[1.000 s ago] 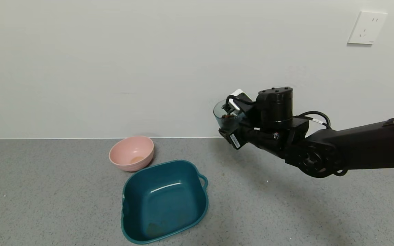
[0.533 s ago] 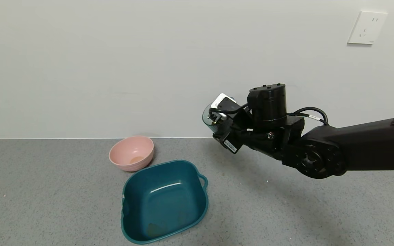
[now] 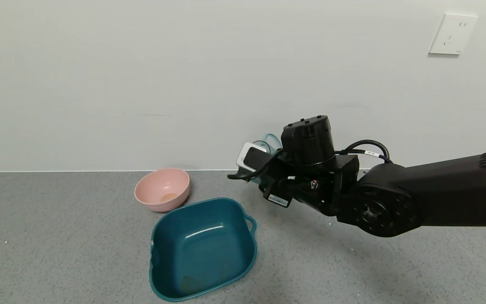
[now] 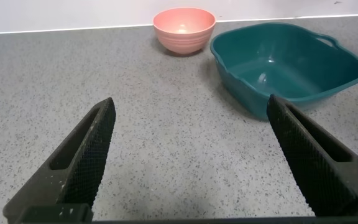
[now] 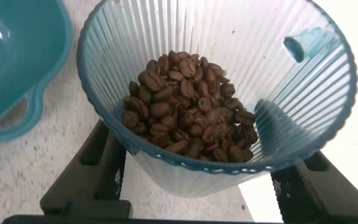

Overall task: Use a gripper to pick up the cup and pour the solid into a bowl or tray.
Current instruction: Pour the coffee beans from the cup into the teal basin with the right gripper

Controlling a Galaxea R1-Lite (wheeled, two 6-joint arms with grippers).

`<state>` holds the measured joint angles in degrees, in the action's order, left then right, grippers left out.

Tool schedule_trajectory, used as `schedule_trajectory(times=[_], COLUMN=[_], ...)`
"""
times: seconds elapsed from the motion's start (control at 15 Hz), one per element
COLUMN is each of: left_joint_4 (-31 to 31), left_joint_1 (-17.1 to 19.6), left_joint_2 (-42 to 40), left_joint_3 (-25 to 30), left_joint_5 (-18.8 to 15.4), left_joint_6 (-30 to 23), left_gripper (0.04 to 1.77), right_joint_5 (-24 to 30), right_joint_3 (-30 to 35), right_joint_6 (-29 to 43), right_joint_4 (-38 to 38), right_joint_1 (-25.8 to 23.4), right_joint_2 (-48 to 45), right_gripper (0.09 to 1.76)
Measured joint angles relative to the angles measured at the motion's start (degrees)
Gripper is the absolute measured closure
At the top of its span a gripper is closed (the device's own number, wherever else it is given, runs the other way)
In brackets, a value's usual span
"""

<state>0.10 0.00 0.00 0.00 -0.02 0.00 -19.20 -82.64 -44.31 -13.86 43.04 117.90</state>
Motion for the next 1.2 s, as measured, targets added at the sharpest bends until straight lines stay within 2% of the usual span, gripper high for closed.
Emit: schedule_trajectory(times=[0.47, 1.0, 1.2], left_joint_4=[0.0, 0.0, 0.0], left_joint_1=[0.0, 0.0, 0.0], left_joint_2=[0.0, 0.0, 0.0], left_joint_3=[0.0, 0.0, 0.0], left_joint_5=[0.0, 0.0, 0.0], left_joint_6=[0.0, 0.0, 0.0], left_gripper=[0.06, 0.06, 0.06], right_joint_5=[-2.1, -4.9, -7.8], right_joint_3=[-2.5, -3.5, -3.4], right_joint_6=[-8.6, -15.3, -19.0], right_joint_4=[4.2, 3.7, 3.4], right_joint_1=[1.7, 4.4, 5.4], right_joint_2=[1.2, 4.5, 5.4], right_gripper=[0.51, 0.51, 0.51])
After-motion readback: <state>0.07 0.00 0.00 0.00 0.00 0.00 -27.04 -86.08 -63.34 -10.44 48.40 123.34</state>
